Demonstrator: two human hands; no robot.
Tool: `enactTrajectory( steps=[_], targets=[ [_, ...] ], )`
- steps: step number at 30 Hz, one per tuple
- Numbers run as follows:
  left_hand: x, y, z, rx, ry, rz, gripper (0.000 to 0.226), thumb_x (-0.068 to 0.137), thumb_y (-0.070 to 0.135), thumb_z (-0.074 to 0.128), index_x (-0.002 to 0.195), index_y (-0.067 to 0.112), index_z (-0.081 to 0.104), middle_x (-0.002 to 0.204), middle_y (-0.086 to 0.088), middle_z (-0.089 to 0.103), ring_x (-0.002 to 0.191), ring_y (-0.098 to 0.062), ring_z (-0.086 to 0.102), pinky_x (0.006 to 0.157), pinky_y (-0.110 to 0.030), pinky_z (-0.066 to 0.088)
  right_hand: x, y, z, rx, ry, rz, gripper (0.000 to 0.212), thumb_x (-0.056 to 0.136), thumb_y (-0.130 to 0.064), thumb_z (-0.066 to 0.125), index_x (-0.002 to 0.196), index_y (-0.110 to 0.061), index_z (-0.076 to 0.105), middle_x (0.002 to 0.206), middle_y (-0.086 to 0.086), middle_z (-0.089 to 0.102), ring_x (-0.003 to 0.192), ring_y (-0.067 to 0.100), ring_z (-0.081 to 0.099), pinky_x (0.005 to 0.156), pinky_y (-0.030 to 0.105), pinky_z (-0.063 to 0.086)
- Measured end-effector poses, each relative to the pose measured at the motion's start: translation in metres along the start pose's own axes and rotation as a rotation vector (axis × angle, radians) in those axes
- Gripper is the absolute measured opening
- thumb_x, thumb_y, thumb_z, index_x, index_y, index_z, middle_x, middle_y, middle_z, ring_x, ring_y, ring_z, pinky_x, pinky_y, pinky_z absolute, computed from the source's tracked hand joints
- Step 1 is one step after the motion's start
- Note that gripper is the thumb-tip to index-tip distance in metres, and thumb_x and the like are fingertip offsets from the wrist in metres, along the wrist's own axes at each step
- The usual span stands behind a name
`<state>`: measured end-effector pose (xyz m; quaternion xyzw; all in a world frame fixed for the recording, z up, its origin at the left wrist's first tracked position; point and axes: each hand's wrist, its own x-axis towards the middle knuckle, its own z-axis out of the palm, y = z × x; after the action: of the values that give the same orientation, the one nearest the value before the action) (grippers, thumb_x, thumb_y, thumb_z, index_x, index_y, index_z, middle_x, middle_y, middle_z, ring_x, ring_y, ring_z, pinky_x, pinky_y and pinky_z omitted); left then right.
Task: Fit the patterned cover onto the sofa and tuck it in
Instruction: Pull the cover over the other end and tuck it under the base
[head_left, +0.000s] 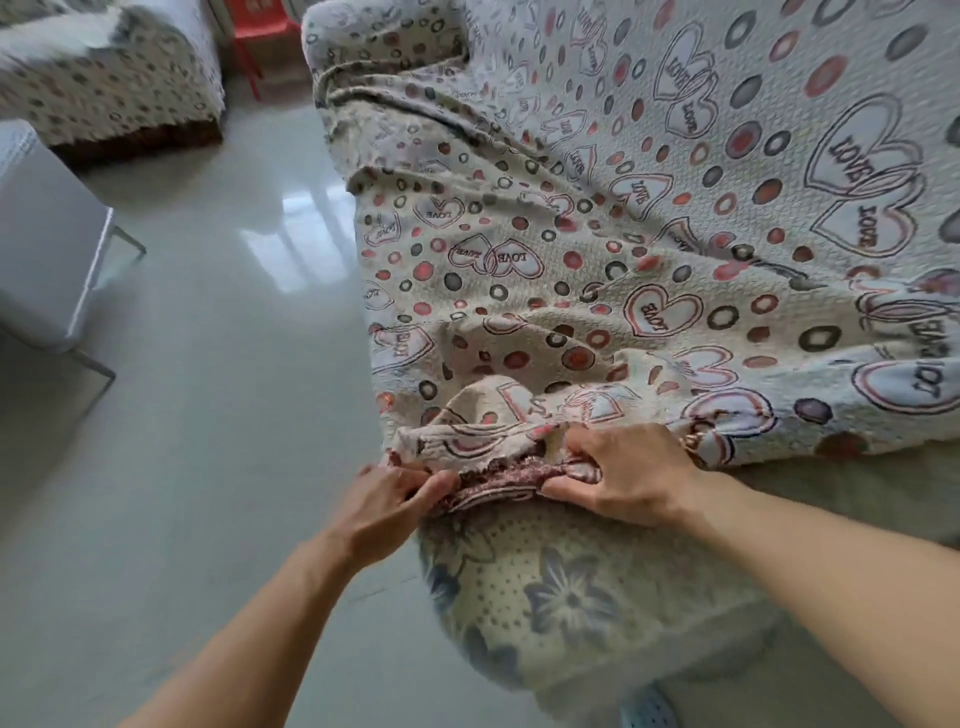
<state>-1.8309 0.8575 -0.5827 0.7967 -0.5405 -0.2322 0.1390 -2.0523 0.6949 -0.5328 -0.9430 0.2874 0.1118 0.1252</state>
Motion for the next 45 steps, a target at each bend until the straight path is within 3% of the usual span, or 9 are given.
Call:
enactTrajectory(
  steps=[6, 22, 26, 29, 31, 33, 35, 39, 45],
  targets=[
    [-0.067, -0.009, 0.017, 0.081, -0.057, 0.049, 0.054, 0.092, 0.064, 0.033, 0.063, 0.021, 0.046, 0.053, 0.004, 0.046, 0.058, -0.007, 0.047, 0.078, -0.026, 0.027, -0.04, -0.057, 0.029, -0.228, -0.048, -0.143, 0.028, 0.092, -0.039, 0.039, 0.105, -0.021, 0.057, 0.104, 0.008, 0.067, 0.098, 0.026, 0.063, 0.072, 0.033, 0.041],
    [-0.143, 0.01, 0.098, 0.255, -0.203, 0.148, 0.057, 0.073, 0.061, 0.029, 0.1, 0.03, 0.068, 0.106, 0.009, 0.06, 0.108, -0.015, 0.048, 0.102, -0.029, 0.029, -0.131, -0.109, 0.091, -0.327, -0.504, -0.293, 0.024, 0.083, -0.03, 0.053, 0.097, -0.012, 0.063, 0.105, 0.012, 0.068, 0.1, 0.03, 0.064, 0.079, 0.033, 0.045],
    [-0.142, 0.028, 0.095, 0.086, -0.126, 0.046, 0.027, 0.085, 0.023, 0.048, 0.101, 0.028, 0.07, 0.113, 0.005, 0.063, 0.109, -0.02, 0.056, 0.094, -0.031, 0.041, -0.136, -0.098, 0.086, -0.195, -0.282, -0.272, 0.035, 0.087, -0.051, 0.052, 0.088, -0.018, 0.063, 0.093, 0.007, 0.069, 0.084, 0.029, 0.064, 0.065, 0.03, 0.038],
    [-0.138, 0.043, 0.082, -0.095, 0.335, -0.167, 0.015, 0.089, 0.015, 0.052, 0.093, 0.02, 0.065, 0.099, 0.0, 0.061, 0.086, -0.027, 0.061, 0.065, -0.037, 0.05, -0.127, -0.092, 0.073, -0.017, 0.063, -0.217, 0.033, 0.093, -0.049, 0.049, 0.08, -0.02, 0.057, 0.074, -0.002, 0.062, 0.066, 0.016, 0.056, 0.057, 0.024, 0.042],
    [-0.127, 0.047, 0.072, -0.067, 0.497, -0.062, 0.028, 0.085, 0.006, 0.056, 0.11, 0.018, 0.06, 0.112, -0.002, 0.057, 0.099, -0.025, 0.055, 0.068, -0.038, 0.052, -0.114, -0.086, 0.066, 0.022, 0.235, -0.125, 0.023, 0.092, -0.042, 0.055, 0.097, -0.02, 0.057, 0.093, -0.003, 0.06, 0.084, 0.015, 0.058, 0.067, 0.024, 0.047],
    [-0.11, 0.051, 0.063, 0.059, 0.345, 0.035, 0.045, 0.084, 0.008, 0.06, 0.127, 0.022, 0.054, 0.131, 0.001, 0.052, 0.117, -0.021, 0.047, 0.082, -0.036, 0.05, -0.099, -0.082, 0.064, -0.073, 0.186, 0.041, 0.04, 0.088, -0.039, 0.061, 0.12, -0.019, 0.051, 0.118, 0.002, 0.054, 0.11, 0.02, 0.05, 0.095, 0.035, 0.042],
    [-0.097, 0.06, 0.059, 0.208, 0.174, 0.035, 0.032, 0.088, 0.018, 0.061, 0.119, 0.025, 0.059, 0.127, 0.003, 0.056, 0.115, -0.018, 0.048, 0.085, -0.031, 0.043, -0.088, -0.086, 0.064, -0.089, 0.065, 0.121, 0.036, 0.088, -0.03, 0.06, 0.12, -0.018, 0.05, 0.116, 0.002, 0.054, 0.11, 0.021, 0.046, 0.104, 0.04, 0.032],
    [-0.099, 0.066, 0.066, 0.334, 0.13, 0.062, 0.006, 0.089, 0.023, 0.059, 0.09, 0.023, 0.065, 0.097, 0.004, 0.065, 0.085, -0.014, 0.051, 0.074, -0.026, 0.035, -0.094, -0.099, 0.068, 0.008, -0.049, 0.075, 0.018, 0.084, -0.009, 0.054, 0.096, -0.02, 0.062, 0.085, -0.001, 0.058, 0.082, 0.021, 0.052, 0.077, 0.03, 0.042],
    [-0.145, 0.068, 0.105, 0.236, -0.028, 0.072, 0.012, 0.067, 0.016, 0.056, 0.073, 0.025, 0.059, 0.08, 0.006, 0.061, 0.084, -0.023, 0.061, 0.067, -0.031, 0.05, -0.131, -0.088, 0.093, 0.109, -0.341, 0.034, 0.009, 0.071, -0.019, 0.059, 0.073, -0.027, 0.061, 0.083, 0.001, 0.064, 0.083, 0.028, 0.064, 0.067, 0.027, 0.046]
  ],
)
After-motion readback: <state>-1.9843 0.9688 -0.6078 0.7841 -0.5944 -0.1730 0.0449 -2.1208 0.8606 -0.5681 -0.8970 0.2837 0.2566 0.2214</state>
